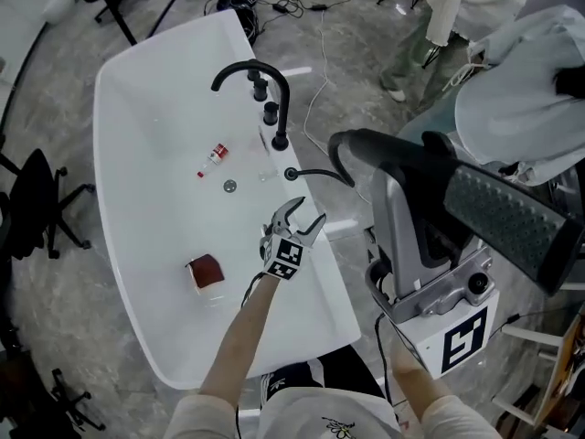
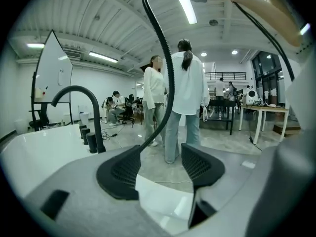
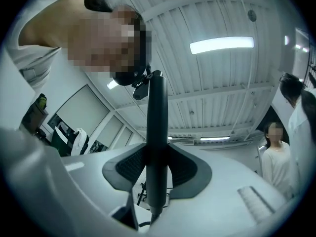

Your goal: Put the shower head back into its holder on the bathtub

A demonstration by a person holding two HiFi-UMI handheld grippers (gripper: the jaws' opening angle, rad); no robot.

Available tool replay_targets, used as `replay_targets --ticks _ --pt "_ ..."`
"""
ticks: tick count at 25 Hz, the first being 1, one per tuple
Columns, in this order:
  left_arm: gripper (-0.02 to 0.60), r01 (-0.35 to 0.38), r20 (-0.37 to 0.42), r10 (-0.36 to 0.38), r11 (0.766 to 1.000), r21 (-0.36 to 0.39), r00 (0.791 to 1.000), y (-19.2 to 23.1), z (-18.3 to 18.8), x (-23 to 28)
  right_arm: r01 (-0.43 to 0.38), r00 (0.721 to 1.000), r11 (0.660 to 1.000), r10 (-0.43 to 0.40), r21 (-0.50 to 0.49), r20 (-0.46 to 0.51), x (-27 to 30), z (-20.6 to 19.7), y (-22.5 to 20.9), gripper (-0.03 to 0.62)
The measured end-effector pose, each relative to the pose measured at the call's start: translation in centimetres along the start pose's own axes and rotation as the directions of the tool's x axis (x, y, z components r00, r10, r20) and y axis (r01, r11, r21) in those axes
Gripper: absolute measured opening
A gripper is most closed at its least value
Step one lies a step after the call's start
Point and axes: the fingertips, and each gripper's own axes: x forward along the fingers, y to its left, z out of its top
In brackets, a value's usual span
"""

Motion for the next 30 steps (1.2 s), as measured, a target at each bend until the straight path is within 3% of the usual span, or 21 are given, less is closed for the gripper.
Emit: replay_targets --ticks 3,7,13,16,19,24,30 --pt "0.253 -0.025 0.049 0.025 1.000 0.006 0.999 1.1 2.6 -0.6 -0.038 0.999 0.999 0.038 -0.008 0.005 1.0 0.7 1.6 0.141" --pt "0.252 -0.076 0.058 0.078 0.997 -0.029 0.995 3.2 3.9 -1.7 -0.058 0.996 0.998 0.060 0.032 -0.059 1.3 -1.7 3.1 0.141" --pt "0.252 -0.135 0.040 0.141 0.984 -0.116 0.989 5.6 2.5 -2.9 -0.001 0.974 0.993 0.027 0.116 -0.224 -0.4 -9.6 2.9 0.141" --pt "0.252 -0.141 0.019 0.145 0.979 -0.145 0.989 6.0 1.0 -3.0 0.043 0.971 0.981 0.003 0.188 -0.238 -0.5 -12.2 1.9 0.141" --pt "0.252 -0.155 0.014 0.161 0.969 -0.193 0.987 6.7 -0.2 -3.1 0.068 0.963 0.979 -0.013 0.195 -0.271 -0.5 -15.0 1.2 0.141" --pt "0.252 -0.181 0.062 0.200 0.956 -0.231 0.978 8.7 0.0 -3.0 0.097 0.942 0.971 -0.020 0.218 -0.334 -1.0 -20.7 0.6 0.141" --pt "0.179 -0.210 0.088 0.235 0.951 -0.229 0.968 10.6 0.0 -2.9 0.127 0.942 0.964 -0.043 0.236 -0.332 -0.7 -23.8 -0.3 0.141"
